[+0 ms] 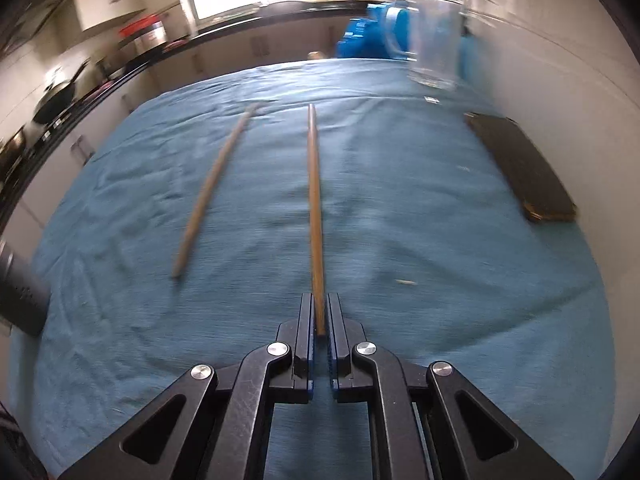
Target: Organize utensils
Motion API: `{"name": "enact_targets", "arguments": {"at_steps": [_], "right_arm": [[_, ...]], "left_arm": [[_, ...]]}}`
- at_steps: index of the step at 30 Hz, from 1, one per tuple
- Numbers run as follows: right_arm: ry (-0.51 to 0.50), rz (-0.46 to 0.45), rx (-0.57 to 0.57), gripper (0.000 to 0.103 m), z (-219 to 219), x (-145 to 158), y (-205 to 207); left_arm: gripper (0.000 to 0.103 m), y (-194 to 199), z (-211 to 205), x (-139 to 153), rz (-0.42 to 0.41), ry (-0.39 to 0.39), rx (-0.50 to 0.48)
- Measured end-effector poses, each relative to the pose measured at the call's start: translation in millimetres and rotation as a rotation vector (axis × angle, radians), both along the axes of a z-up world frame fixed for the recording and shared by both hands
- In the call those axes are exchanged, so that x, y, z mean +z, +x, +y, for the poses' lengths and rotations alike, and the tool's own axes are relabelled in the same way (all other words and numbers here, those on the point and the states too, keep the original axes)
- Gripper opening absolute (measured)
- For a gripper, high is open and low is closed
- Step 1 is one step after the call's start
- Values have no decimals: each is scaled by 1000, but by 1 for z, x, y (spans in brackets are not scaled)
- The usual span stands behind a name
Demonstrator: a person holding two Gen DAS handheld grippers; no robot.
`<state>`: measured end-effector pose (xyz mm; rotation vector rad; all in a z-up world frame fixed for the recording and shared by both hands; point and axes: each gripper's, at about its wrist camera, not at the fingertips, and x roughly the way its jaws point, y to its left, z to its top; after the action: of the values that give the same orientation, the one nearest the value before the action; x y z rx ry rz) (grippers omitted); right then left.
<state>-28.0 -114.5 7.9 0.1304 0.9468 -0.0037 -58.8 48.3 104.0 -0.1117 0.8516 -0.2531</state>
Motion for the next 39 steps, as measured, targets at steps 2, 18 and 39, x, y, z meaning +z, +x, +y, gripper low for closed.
{"name": "enact_targets", "arguments": {"at_steps": [2, 18, 39], "right_arm": [[12, 4, -22, 5, -16, 1, -3], [113, 28, -1, 6, -38, 1, -4], [43, 176, 149, 16, -34, 13, -87]], "left_arm": [[46, 19, -13, -17, 36, 13, 1], [7, 107, -66, -81, 174, 162, -22], [8, -28, -25, -68, 397, -48, -187]]}}
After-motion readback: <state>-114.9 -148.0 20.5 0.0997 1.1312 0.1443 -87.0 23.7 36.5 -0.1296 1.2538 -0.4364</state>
